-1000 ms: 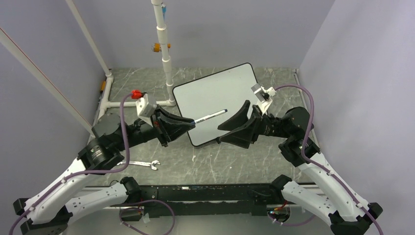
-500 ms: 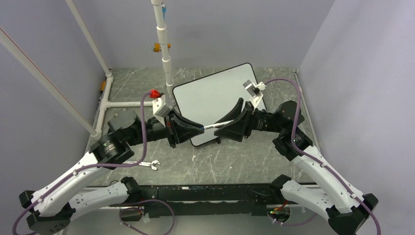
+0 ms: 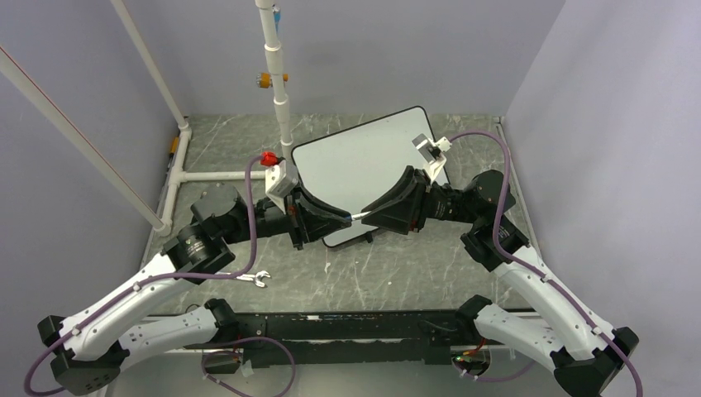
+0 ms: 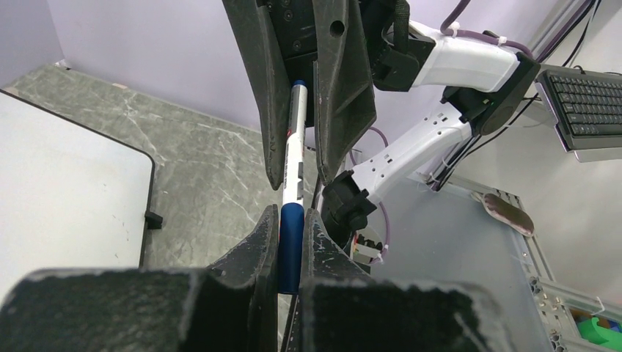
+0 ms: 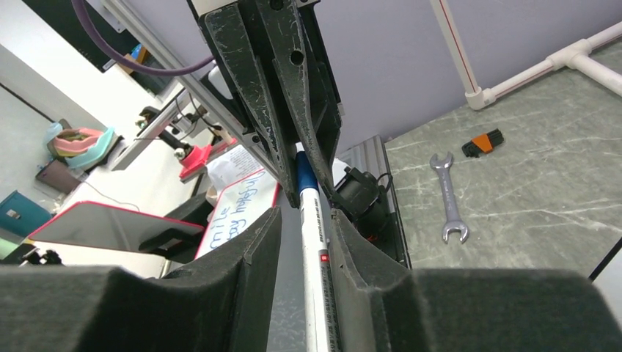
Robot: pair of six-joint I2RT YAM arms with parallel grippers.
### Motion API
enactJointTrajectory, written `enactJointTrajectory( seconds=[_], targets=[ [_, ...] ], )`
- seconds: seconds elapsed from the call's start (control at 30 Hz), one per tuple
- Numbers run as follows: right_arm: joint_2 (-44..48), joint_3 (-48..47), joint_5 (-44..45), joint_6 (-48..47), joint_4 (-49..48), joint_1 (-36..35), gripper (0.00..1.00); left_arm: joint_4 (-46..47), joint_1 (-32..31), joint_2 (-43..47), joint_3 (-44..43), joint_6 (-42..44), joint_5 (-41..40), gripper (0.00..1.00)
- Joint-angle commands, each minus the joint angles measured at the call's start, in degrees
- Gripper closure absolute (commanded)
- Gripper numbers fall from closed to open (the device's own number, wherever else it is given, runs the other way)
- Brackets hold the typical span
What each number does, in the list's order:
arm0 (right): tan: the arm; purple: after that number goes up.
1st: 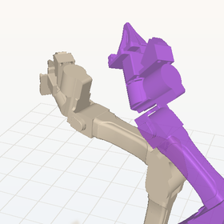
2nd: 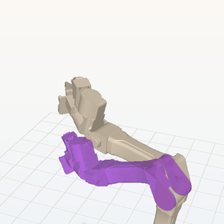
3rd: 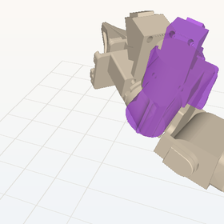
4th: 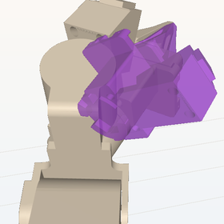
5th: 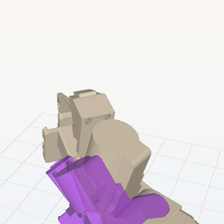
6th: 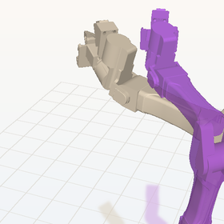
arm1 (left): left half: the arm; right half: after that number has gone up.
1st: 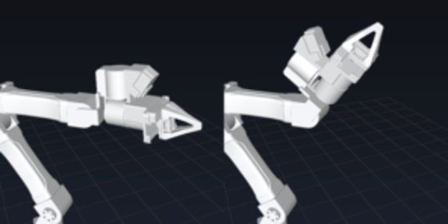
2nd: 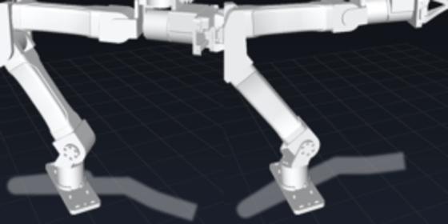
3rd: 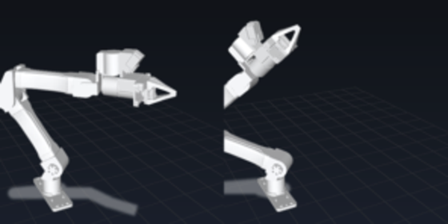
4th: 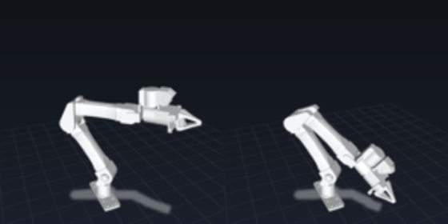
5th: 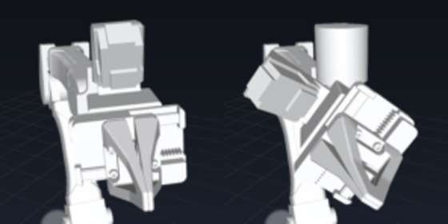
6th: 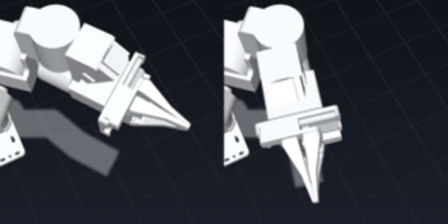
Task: Write a sentence on the whiteboard
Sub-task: Open the whiteboard marker at the center of the board.
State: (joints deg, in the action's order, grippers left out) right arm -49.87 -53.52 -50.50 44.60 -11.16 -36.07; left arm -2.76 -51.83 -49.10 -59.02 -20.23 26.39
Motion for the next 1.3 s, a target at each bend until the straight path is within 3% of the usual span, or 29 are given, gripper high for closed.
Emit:
enactJointTrajectory(
  seconds=[0.0, 0.83, 1.0, 1.1, 1.27],
  targets=[
    [0.9, -1.2, -1.3, 0.5, -3.8, -0.2, 0.68, 2.3, -0.1, -0.8, 0.3, -0.4, -0.4, 1.0],
    [-0.2, -1.5, -4.0, -2.1, -0.3, -0.2, 0.72, -3.1, 0.0, -4.4, -2.8, 3.8, 2.9, 1.0],
    [-0.3, -0.9, -4.3, -1.5, -1.5, -0.3, 0.83, -2.9, 0.0, -4.7, -2.6, 3.9, 2.8, 1.0],
    [-0.4, -0.6, -4.9, -1.5, -1.7, -0.3, 1.0, -2.9, 0.0, -4.8, -2.6, 3.9, 2.5, 1.0],
    [-0.2, -0.2, -3.5, -2.2, -0.6, -0.2, 1.0, -4.0, 0.0, -4.2, -2.6, 4.6, 1.6, 1.0]
  ],
)
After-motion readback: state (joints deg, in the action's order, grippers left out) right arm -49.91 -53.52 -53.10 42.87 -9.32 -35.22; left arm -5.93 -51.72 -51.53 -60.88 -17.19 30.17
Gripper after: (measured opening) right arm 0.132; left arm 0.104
